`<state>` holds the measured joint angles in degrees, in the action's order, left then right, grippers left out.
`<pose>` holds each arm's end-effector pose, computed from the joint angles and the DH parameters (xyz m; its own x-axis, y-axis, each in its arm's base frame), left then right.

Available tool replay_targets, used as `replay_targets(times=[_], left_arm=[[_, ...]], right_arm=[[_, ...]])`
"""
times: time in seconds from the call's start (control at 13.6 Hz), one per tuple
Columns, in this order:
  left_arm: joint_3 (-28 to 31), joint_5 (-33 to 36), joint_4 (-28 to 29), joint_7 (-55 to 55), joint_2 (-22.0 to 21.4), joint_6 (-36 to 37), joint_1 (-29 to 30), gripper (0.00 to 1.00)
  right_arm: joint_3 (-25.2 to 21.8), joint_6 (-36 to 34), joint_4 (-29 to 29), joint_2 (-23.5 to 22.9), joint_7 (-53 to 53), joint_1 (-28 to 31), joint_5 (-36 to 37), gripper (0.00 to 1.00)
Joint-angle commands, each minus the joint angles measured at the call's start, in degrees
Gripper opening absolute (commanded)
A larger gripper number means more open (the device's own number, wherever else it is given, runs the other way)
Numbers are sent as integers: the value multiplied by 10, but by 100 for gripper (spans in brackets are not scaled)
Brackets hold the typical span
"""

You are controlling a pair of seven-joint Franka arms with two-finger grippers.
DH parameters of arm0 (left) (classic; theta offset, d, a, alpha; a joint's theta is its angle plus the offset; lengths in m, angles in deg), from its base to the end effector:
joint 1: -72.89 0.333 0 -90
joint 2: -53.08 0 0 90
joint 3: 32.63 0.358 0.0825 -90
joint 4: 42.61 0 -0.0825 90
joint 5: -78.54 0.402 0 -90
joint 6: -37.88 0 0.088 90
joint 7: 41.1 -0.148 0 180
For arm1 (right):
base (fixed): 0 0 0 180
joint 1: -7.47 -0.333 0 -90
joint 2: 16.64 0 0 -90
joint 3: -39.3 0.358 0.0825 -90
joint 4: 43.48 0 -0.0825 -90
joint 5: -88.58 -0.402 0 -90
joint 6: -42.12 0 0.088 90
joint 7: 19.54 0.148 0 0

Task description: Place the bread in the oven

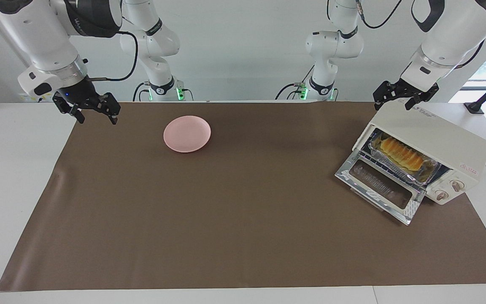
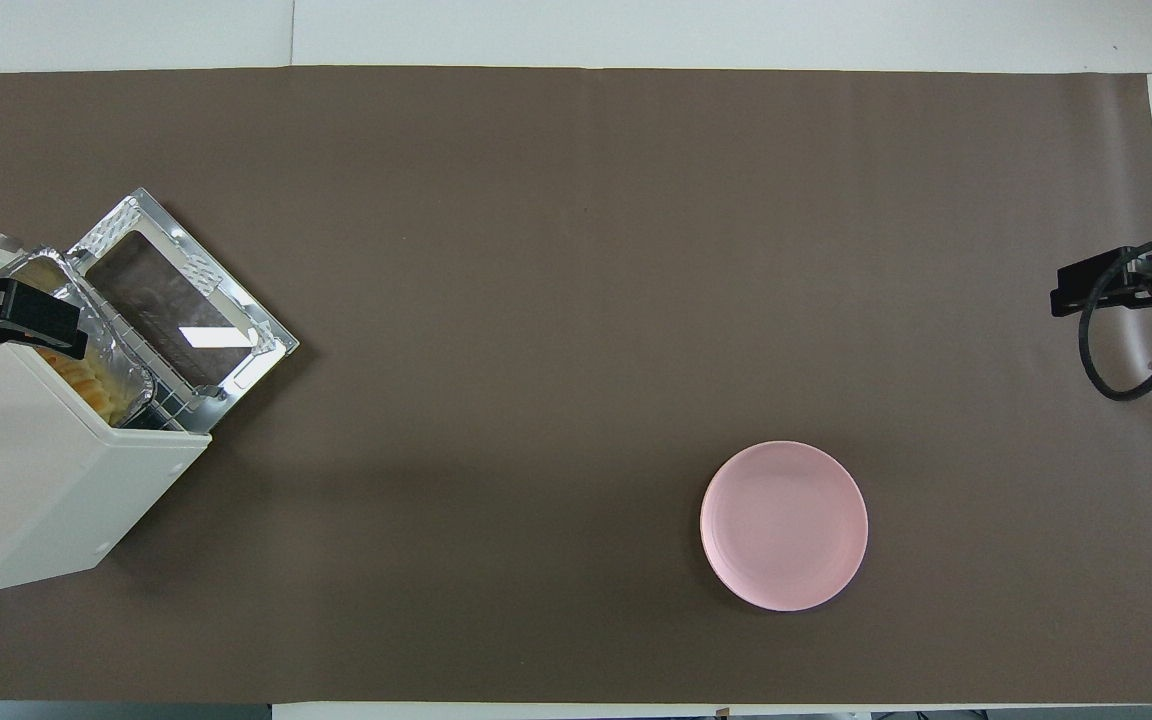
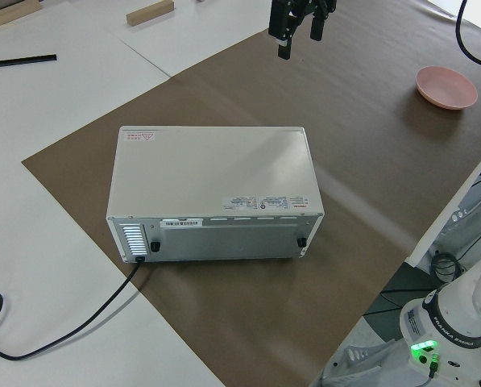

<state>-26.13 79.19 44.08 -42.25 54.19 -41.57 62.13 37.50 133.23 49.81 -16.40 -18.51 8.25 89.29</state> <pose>0.5521 -0.0399 0.6281 0.9852 -0.0911 -0.1453 -0.0937 -0.9955 -0.0106 0.5691 -0.0275 0.6015 0.9975 -0.0627 -0.0336 -0.0623 -0.9980 0.0128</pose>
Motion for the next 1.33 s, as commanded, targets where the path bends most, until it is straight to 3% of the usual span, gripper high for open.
replay_targets(times=[0.0,0.66,1.03,1.25], left_arm=[[-26,-5,16,1,-18,-2,8,100],[-47,-1,1,-6,-18,22,32,100],[-47,-2,45,-17,-20,11,32,100],[-47,-2,37,-17,-18,9,32,100]], right_arm=[[7,-1,13,13,-9,10,6,100],[6,-1,13,12,-11,10,6,100],[7,-2,13,13,-11,10,6,100],[7,-1,13,12,-11,10,6,100]])
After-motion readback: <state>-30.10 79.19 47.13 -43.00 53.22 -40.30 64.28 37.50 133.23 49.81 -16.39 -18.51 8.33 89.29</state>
